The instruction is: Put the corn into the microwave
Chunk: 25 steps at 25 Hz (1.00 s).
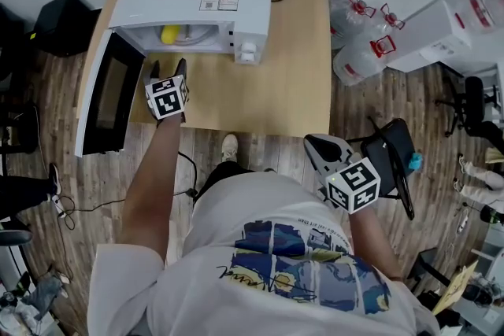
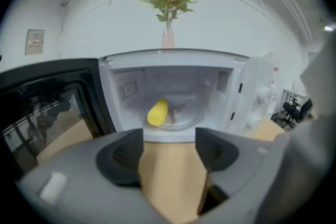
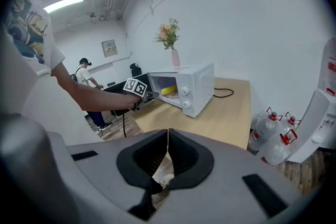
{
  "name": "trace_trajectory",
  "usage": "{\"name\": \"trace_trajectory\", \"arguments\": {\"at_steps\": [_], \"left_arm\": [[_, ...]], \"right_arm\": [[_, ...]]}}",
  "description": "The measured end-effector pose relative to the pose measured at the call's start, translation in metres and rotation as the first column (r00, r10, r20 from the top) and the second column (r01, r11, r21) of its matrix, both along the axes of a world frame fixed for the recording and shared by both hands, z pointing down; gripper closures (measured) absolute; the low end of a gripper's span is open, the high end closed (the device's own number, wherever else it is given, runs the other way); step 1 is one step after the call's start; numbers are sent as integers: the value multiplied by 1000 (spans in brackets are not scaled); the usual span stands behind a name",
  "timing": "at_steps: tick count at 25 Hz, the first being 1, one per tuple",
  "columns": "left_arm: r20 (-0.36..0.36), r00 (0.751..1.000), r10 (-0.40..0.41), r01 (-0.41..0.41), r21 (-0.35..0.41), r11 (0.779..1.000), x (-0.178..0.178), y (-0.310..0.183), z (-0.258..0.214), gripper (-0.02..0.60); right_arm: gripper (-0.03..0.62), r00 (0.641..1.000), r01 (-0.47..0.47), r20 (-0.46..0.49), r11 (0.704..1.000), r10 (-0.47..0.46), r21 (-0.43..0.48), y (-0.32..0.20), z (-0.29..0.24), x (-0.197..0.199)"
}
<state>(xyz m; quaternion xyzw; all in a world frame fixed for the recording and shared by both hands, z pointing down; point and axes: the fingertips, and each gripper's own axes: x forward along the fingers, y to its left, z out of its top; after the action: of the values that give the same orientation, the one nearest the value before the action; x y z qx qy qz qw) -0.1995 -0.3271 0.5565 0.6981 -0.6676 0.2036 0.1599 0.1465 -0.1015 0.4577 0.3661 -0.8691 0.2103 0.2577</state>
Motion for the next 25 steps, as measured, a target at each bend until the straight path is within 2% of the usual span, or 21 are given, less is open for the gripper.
{"name": "trace_trajectory", "arguments": {"at_steps": [6,15,18,22,25], "left_arm": [[-14,1000,-3,3,2,1000,21,51,-10,288],[-46,997,55,-55,1,998,66,124,-20,356],[-66,994,81,-81,8,997,86,151,-28,408],[-128,986,110,-111,-3,994,110,191,-30,520],[-181,976,124,-131,-27,991,128,226,-26,552]], "right_arm": [[582,999,39,23,999,-39,0,22,1,12],[582,993,110,50,994,-110,11,52,4,24],[582,990,126,56,992,-127,14,63,4,31],[582,986,154,61,988,-155,16,77,5,36],[582,983,169,65,985,-170,20,87,5,40]]}}
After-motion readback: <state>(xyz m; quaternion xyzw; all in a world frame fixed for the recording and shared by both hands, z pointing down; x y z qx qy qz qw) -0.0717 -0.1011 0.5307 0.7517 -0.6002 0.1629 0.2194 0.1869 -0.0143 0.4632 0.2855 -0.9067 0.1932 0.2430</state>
